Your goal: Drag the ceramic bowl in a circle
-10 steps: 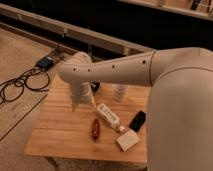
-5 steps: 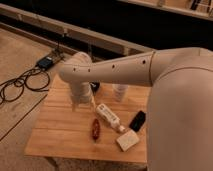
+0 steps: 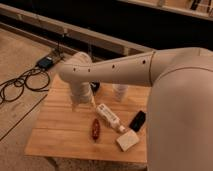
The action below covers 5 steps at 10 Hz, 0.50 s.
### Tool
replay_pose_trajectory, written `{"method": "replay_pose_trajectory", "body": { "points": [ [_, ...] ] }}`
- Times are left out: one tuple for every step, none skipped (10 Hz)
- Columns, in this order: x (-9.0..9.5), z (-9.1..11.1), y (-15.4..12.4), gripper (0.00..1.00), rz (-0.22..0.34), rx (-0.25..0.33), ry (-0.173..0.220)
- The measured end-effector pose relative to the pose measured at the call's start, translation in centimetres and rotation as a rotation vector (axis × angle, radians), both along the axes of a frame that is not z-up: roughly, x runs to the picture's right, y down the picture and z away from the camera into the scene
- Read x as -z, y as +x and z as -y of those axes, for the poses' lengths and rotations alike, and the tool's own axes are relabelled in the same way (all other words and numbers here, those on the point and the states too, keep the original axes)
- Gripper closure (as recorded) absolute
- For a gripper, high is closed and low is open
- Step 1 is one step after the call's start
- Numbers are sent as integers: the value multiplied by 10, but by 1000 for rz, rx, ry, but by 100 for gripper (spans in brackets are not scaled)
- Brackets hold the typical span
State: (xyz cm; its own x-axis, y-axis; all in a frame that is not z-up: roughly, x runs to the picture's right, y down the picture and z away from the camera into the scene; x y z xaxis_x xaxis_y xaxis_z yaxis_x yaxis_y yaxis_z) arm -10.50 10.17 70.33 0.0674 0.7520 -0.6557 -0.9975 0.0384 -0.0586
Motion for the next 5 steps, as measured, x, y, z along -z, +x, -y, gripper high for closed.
{"method": "replay_pose_trajectory", "body": {
  "points": [
    [-1,2,-1,35,5,5,3],
    [-6,7,-3,35,21,20,10],
    [-12,13,-7,35,48,43,19],
    [-19,18,-12,35,76,64,29],
    [-29,23,-18,35,113,96,38]
  ]
}}
